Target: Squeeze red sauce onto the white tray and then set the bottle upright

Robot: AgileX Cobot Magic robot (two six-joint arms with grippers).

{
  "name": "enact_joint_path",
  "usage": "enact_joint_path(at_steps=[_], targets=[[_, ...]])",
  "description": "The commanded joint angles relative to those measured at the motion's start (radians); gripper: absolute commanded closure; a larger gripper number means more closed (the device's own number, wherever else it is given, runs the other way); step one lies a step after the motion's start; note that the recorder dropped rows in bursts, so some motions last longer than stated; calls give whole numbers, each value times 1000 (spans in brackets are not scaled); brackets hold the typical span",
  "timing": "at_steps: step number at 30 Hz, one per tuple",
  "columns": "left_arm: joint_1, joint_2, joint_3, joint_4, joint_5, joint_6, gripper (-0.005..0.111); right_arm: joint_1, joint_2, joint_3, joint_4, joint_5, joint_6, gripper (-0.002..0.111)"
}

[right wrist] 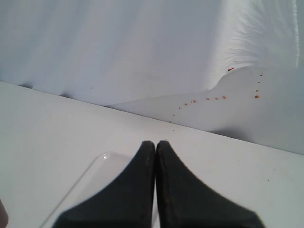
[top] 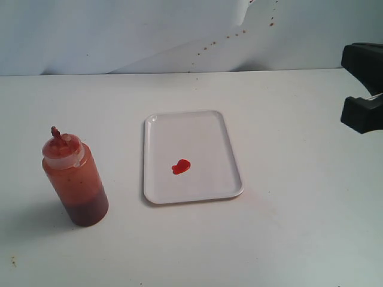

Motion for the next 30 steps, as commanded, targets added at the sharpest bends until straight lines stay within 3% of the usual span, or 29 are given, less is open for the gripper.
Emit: enact_joint_path(at_steps=[1,8,15,30], targets=[[0,-3,13,-10,51,14,107,-2,-3,3,5,2,-2,108],[0,-3,57,-10,33,14,107,-2,-3,3,5,2,-2,108],[0,-3,130,-10,-82,11,107,-2,-3,3,5,2,-2,108],[0,-3,148,-10,-103,11,107,-2,-3,3,5,2,-2,108]])
